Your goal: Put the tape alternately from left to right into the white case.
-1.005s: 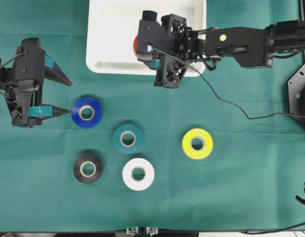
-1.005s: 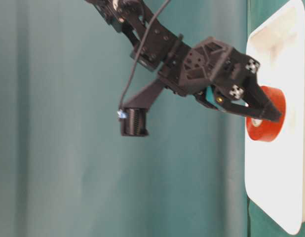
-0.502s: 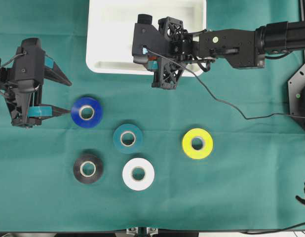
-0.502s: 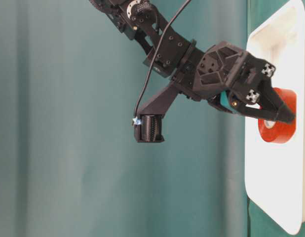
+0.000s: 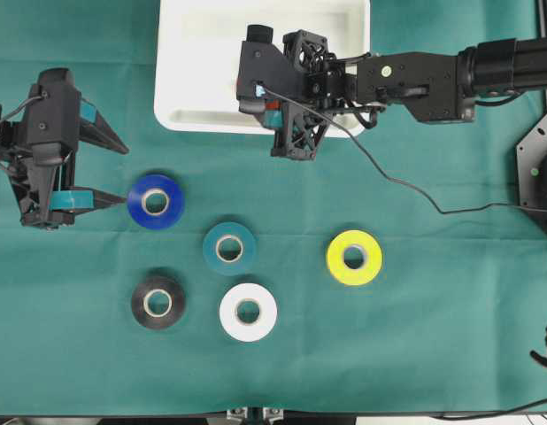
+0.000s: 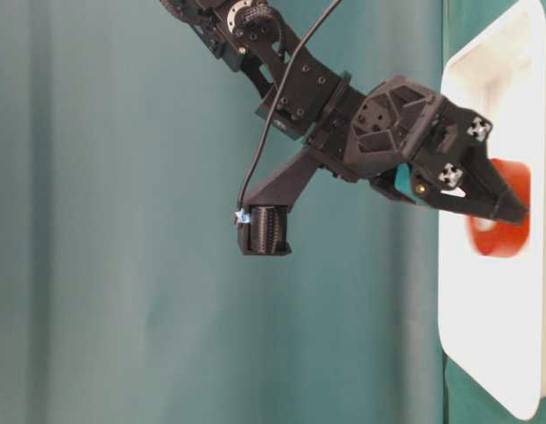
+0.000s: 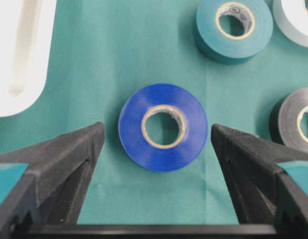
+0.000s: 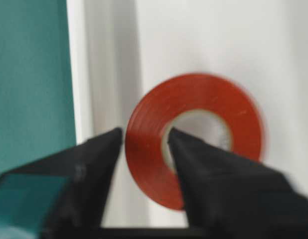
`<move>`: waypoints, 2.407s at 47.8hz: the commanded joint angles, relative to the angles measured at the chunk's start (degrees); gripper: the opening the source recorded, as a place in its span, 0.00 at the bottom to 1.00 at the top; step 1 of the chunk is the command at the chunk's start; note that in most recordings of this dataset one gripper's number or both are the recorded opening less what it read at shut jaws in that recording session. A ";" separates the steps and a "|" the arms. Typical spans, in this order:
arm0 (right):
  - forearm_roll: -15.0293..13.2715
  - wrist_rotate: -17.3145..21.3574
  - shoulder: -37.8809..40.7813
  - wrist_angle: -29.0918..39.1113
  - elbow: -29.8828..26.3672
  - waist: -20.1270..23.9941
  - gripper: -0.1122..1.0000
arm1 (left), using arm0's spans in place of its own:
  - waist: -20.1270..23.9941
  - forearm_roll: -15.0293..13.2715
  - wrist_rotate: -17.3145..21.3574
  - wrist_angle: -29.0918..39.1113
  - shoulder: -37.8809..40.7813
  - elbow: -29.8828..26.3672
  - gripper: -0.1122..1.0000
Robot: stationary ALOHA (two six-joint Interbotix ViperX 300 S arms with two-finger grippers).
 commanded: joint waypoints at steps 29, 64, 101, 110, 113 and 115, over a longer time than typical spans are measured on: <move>-0.18 0.09 -5.27 0.44 -0.70 1.85 0.63 | 0.18 -0.09 0.00 -0.44 -0.62 -0.35 0.76; 0.09 0.18 -9.84 0.44 2.37 13.10 0.63 | 0.18 -0.09 -0.35 -0.53 -0.62 0.35 0.76; 0.09 0.18 -10.11 0.18 5.01 14.94 0.63 | -3.60 -0.09 -5.98 -1.23 -0.18 0.26 0.76; -0.09 0.18 -10.11 0.18 5.19 14.94 0.63 | -7.82 -0.09 -11.07 -1.32 -0.09 0.62 0.76; 0.00 0.18 -10.20 0.18 5.36 14.94 0.63 | -9.32 -0.09 -12.04 -1.58 -0.09 0.44 0.76; -0.09 0.18 -10.11 0.18 5.45 14.94 0.63 | -10.20 -0.09 -12.66 -2.11 -0.09 0.35 0.76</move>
